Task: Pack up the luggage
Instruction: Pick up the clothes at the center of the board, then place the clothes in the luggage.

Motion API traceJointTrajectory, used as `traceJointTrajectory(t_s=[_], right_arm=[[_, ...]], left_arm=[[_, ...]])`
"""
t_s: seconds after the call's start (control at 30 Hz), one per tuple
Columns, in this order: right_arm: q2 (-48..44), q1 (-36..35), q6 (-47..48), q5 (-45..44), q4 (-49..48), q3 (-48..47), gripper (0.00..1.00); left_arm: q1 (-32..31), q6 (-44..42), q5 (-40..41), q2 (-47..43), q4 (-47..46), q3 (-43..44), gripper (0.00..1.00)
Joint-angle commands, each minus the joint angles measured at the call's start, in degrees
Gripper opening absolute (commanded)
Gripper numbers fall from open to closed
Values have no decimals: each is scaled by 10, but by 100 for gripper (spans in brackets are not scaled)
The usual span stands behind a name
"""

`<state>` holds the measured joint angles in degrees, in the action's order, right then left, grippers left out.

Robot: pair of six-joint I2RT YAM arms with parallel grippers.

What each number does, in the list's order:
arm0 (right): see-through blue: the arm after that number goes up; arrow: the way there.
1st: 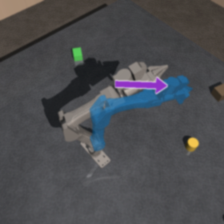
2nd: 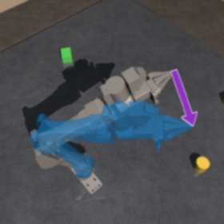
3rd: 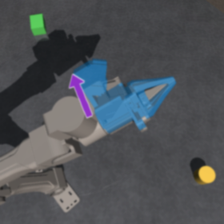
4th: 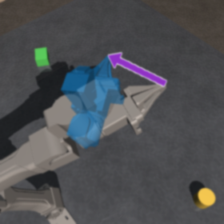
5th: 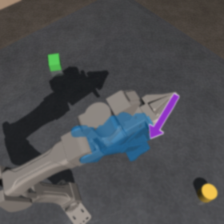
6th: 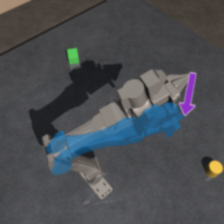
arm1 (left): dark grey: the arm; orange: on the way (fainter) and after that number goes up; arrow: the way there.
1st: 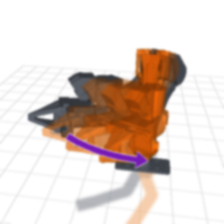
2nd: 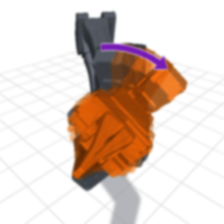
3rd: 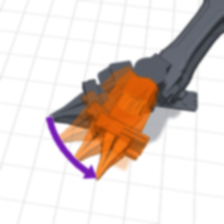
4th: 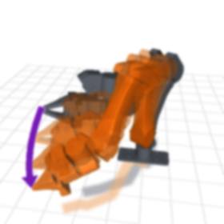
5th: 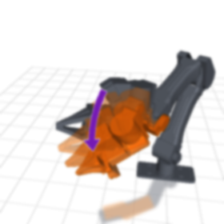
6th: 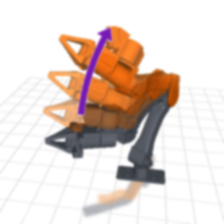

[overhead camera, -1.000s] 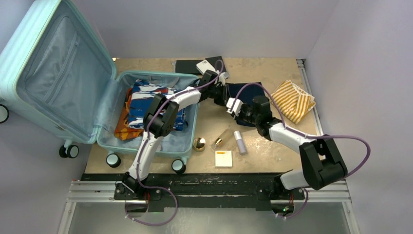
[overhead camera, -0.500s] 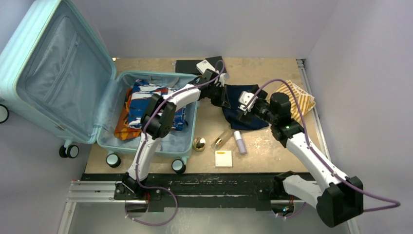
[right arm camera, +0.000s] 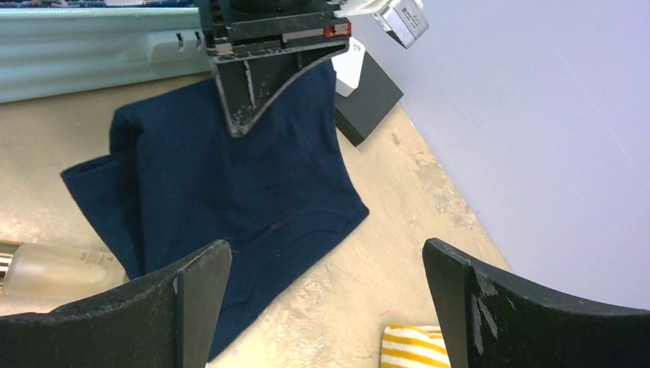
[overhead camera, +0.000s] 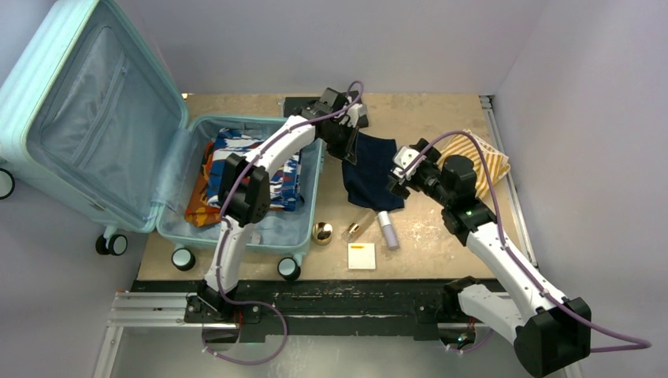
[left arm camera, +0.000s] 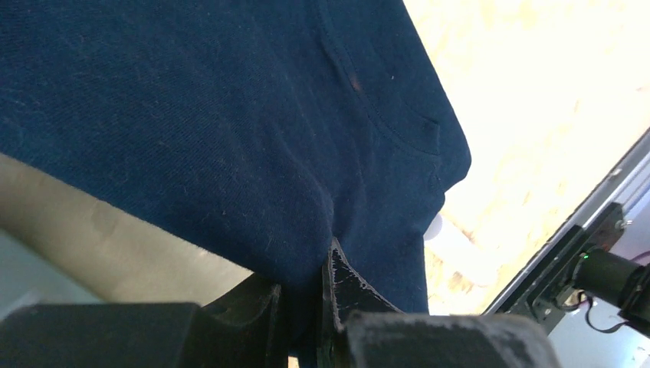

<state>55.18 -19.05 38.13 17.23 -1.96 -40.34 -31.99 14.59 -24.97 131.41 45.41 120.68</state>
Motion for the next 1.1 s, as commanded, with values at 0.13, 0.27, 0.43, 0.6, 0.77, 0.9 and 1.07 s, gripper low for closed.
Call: traceJointTrajectory(t_s=[0.13, 0.27, 0.43, 0.6, 0.77, 0.9, 1.07], right_arm=[[-6, 2, -29, -9, -54, 10, 99], [-15, 2, -33, -11, -60, 18, 99], [-23, 2, -37, -16, -68, 26, 99], [-22, 2, -39, -19, -72, 30, 99], [-29, 2, -39, -17, -76, 35, 99], [-30, 3, -40, -16, -79, 36, 99], [-32, 3, -40, -15, -81, 40, 99]], left_arm=[[11, -82, 80, -83, 117, 52, 0], [20, -95, 112, -111, 134, 44, 0], [41, -118, 125, -140, 161, 51, 0], [77, -135, 105, -176, 188, 53, 0], [114, -170, 104, -206, 223, 32, 0], [154, -207, 107, -213, 249, 8, 0], [221, -256, 83, -211, 266, -17, 0]])
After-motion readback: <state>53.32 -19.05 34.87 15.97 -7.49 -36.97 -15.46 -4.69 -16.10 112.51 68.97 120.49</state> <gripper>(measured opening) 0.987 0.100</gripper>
